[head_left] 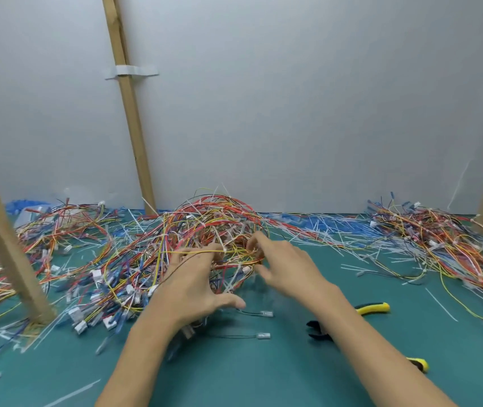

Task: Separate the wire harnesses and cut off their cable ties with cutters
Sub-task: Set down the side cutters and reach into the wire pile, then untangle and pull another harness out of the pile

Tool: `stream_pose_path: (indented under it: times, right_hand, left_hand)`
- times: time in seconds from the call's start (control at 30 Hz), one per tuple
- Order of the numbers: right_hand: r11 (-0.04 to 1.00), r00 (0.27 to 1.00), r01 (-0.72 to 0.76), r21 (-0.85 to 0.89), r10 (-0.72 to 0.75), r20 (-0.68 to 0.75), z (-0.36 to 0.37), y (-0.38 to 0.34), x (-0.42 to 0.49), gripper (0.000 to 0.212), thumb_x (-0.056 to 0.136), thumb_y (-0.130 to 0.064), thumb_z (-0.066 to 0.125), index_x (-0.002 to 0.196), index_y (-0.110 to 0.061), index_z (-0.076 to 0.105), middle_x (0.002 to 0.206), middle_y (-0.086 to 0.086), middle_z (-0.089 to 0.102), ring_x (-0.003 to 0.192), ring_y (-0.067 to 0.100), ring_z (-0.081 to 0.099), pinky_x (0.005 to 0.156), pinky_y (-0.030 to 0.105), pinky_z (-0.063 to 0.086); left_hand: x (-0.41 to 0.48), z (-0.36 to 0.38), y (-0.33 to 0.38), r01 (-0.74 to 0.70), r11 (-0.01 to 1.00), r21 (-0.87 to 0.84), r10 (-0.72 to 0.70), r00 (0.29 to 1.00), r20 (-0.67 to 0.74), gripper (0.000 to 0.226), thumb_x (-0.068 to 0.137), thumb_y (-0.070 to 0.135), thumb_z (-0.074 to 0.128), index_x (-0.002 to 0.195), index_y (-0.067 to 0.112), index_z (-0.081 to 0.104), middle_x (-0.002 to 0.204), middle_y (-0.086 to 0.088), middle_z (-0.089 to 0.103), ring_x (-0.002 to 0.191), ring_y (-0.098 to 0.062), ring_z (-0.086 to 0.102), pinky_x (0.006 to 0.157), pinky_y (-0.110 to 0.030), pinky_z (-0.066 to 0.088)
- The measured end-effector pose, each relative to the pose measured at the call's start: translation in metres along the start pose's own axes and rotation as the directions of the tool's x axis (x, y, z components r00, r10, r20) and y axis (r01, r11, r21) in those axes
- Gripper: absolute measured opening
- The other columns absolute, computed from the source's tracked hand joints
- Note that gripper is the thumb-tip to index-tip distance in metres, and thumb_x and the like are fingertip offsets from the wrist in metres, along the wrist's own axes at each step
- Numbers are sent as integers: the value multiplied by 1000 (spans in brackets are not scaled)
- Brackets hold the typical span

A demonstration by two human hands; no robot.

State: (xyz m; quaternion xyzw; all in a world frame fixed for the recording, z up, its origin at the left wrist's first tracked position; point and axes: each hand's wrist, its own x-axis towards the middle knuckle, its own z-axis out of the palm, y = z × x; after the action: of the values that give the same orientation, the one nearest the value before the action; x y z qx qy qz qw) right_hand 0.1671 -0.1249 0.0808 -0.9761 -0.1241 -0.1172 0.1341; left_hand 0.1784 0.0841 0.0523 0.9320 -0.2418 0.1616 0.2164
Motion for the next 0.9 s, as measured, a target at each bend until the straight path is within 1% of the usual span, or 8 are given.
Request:
stream_pose_path:
  times: [0.13,0.27,0.37,0.5,0.6,0.7,0.8,0.9]
  right_hand:
    - [987,1000,12,160,-13,4,-6,9,15,17,90,-40,70,104,-32,65,102,-10,68,100,15,62,86,38,51]
    - [939,954,63,337,42,-296,-25,9,32,14,79,-37,81,77,-38,68,67,-20,63,61,-2,54,64,31,46]
    - [887,875,109,448,129,-467,-31,-1,41,14,77,-36,81,73,-41,68,60,-21,64,56,0,57,54,23,41]
    - [787,898,-38,616,297,-324,-15,7,36,11,80,-22,83,80,-29,75,70,-14,69,62,-6,57,65,21,41]
    - [825,858,68,560,238,-455,-36,6,37,16,75,-25,86,71,-35,74,62,-21,67,59,-8,59,58,13,41]
    - [854,770,225,469,139,-623,-57,-5,38,12,69,-32,85,76,-33,75,62,-23,67,58,-3,61,54,9,39]
    - [861,837,50,507,241,-492,-54,2,30,15,70,-29,89,75,-23,76,64,-11,69,62,6,60,62,22,45]
    - [867,835,60,496,228,-500,-63,10,29,17,69,-29,89,69,-28,73,59,-16,66,61,5,59,57,12,41]
  left_hand:
    - [1,-6,-14,22,998,58,-22,1000,-3,116,47,95,61,141,30,42,144,13,45,138,-10,36,119,-38,23]
    - [-1,-10,-16,69,996,63,-56,981,-185,106,52,85,70,143,42,36,155,16,28,146,-11,24,118,-42,18]
    - [-1,-8,-15,108,993,57,-85,947,-309,110,56,79,74,149,41,29,156,12,34,147,-13,26,118,-42,22]
    - [4,-6,-11,181,967,182,-133,960,-248,106,63,82,67,151,33,35,155,8,39,151,-15,18,121,-36,12]
    - [7,-6,-8,218,955,200,-159,949,-273,99,62,87,62,142,31,48,153,8,43,152,-18,17,122,-38,15]
    - [8,-12,-10,230,950,210,-113,884,-455,96,62,91,57,132,25,56,143,7,54,147,-23,30,119,-43,25]
    - [7,-12,-4,264,924,275,-123,889,-441,96,64,81,68,136,19,56,147,2,51,149,-28,25,121,-42,20]
    - [7,-6,5,317,889,330,-162,893,-420,94,68,51,84,146,15,47,154,-3,43,153,-33,12,123,-48,13]
